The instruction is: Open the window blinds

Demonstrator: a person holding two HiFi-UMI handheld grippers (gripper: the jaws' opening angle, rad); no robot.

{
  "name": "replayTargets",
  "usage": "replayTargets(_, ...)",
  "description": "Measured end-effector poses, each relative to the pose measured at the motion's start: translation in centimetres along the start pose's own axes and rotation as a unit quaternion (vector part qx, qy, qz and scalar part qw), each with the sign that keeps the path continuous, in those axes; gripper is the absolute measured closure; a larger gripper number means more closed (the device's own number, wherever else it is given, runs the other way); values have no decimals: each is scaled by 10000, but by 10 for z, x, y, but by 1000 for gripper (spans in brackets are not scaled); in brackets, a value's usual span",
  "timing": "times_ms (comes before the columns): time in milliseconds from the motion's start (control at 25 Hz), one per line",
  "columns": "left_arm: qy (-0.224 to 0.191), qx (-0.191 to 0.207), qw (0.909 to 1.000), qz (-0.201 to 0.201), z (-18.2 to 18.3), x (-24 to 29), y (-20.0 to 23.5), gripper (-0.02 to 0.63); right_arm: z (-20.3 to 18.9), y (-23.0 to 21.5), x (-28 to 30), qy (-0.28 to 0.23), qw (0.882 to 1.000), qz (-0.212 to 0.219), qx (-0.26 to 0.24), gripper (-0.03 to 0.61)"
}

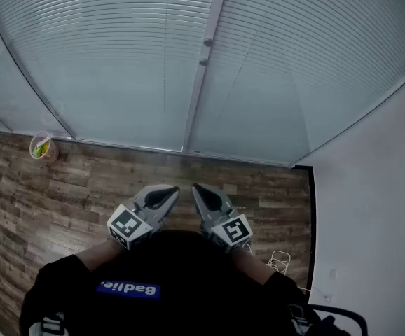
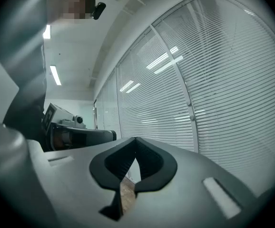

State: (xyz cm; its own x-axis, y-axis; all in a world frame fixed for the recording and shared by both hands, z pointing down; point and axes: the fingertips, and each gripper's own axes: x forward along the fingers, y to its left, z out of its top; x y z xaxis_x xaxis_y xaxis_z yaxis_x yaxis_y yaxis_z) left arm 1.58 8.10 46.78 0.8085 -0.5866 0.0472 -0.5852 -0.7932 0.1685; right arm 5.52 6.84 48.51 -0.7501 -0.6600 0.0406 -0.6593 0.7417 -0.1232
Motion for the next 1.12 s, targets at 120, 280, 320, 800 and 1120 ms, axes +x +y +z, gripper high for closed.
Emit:
replayTargets(120, -3, 8, 10000, -14, 0, -2, 3, 614, 2, 3, 4, 31, 10000, 5, 16, 577)
replayTargets(280, -4, 7, 10000, -37, 2, -5, 3, 614, 13, 10, 8, -79, 9999, 0, 90, 577)
replayTargets(320, -8, 8, 10000, -44, 2, -5, 4, 614, 11, 9, 8, -79, 9999, -7, 97, 577)
replayTargets(800, -1, 19, 10000, -97, -1, -5, 1, 614, 12, 10, 3, -158, 9998, -71, 60, 575)
replayTargets(1120, 38, 17, 10000, -64, 1, 8, -3, 614, 12, -4, -6, -129, 9999, -107, 30, 575)
